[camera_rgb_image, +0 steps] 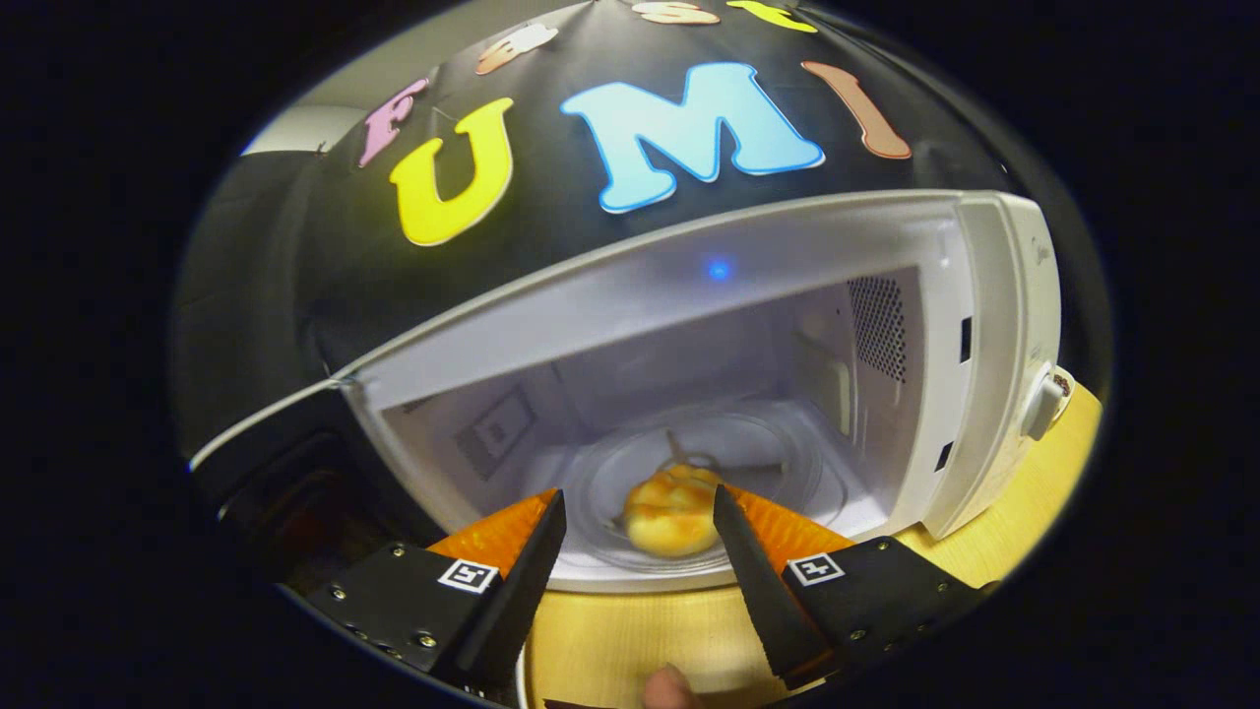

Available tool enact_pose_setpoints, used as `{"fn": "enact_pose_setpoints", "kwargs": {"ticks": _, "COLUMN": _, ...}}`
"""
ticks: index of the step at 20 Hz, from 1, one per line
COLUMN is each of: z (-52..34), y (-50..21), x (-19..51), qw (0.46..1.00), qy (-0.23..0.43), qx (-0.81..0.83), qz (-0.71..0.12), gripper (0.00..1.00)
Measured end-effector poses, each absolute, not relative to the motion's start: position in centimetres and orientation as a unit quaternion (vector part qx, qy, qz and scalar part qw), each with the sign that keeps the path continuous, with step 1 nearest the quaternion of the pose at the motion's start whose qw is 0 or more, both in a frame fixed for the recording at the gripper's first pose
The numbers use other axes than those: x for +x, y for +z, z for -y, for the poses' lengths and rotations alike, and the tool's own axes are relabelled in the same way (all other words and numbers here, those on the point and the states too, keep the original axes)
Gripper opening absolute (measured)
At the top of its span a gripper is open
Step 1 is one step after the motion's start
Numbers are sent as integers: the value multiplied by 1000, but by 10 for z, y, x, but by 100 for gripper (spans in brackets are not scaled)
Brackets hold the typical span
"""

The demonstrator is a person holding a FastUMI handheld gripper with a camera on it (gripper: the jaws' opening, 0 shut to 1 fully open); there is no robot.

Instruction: Open the microwave, put the food inside, and close the microwave door.

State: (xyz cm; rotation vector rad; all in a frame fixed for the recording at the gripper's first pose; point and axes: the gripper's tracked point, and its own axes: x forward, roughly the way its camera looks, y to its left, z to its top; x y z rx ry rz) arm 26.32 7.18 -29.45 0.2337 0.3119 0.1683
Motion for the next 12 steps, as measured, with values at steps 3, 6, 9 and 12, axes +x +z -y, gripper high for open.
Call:
{"fn": "enact_pose_setpoints", "kwargs": {"ticks": 3, "z": -91, "y": -245, "x": 200, "qw": 980, "qy": 137, "qx": 95, "qz": -112, "gripper": 91}}
{"fn": "enact_pose_setpoints", "kwargs": {"ticks": 6, "z": -109, "y": -193, "x": 132, "qw": 980, "qy": 184, "qx": 63, "qz": -46, "gripper": 91}}
{"fn": "enact_pose_setpoints", "kwargs": {"ticks": 9, "z": -127, "y": -149, "x": 70, "qw": 973, "qy": 226, "qx": 38, "qz": 9, "gripper": 91}}
{"fn": "enact_pose_setpoints", "kwargs": {"ticks": 12, "z": -153, "y": -128, "x": 14, "qw": 960, "qy": 278, "qx": 31, "qz": 34, "gripper": 91}}
